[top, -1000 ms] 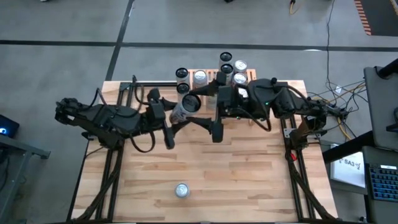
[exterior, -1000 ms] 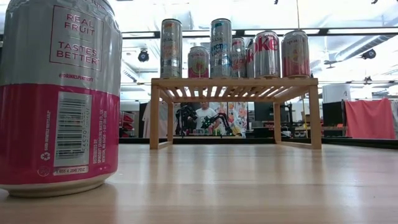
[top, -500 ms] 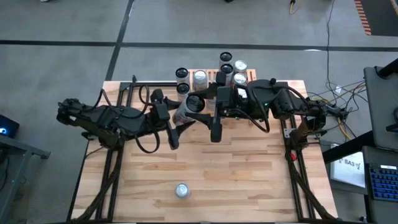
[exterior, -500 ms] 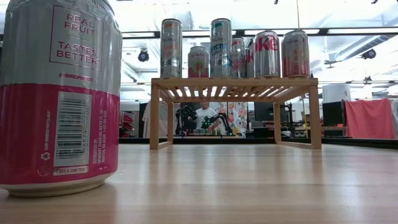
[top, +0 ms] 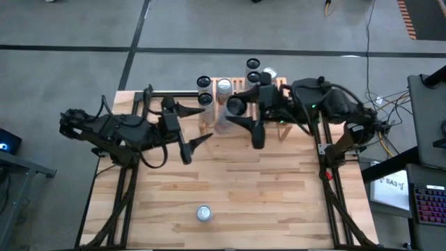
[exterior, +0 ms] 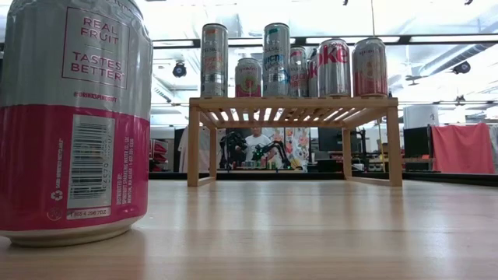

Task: Place canned beverage on shelf
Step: Put the white soda can on the shelf aligned with the other white soda cans

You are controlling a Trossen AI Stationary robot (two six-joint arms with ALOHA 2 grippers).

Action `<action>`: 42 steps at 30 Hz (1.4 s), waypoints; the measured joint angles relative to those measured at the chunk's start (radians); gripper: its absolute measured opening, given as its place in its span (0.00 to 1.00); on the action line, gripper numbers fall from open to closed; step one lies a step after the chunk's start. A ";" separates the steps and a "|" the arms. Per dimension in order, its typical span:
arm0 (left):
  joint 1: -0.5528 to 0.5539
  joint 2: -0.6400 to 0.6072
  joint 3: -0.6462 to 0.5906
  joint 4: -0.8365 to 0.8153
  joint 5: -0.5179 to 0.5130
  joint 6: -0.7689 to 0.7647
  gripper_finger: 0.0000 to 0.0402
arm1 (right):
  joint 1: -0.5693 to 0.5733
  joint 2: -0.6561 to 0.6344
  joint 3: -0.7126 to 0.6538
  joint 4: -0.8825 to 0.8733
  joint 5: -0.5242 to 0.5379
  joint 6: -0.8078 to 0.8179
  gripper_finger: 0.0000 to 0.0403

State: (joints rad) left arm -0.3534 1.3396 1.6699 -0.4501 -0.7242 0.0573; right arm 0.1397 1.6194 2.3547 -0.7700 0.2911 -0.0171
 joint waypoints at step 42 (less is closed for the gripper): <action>0.000 -0.161 -0.004 -0.229 -0.055 -0.023 0.82 | -0.042 -0.263 -0.494 -0.193 0.049 0.076 0.60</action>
State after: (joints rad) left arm -0.3534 1.1791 1.6661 -0.6787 -0.7793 0.0348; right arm 0.0981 1.3564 1.8603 -0.9631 0.3396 0.0587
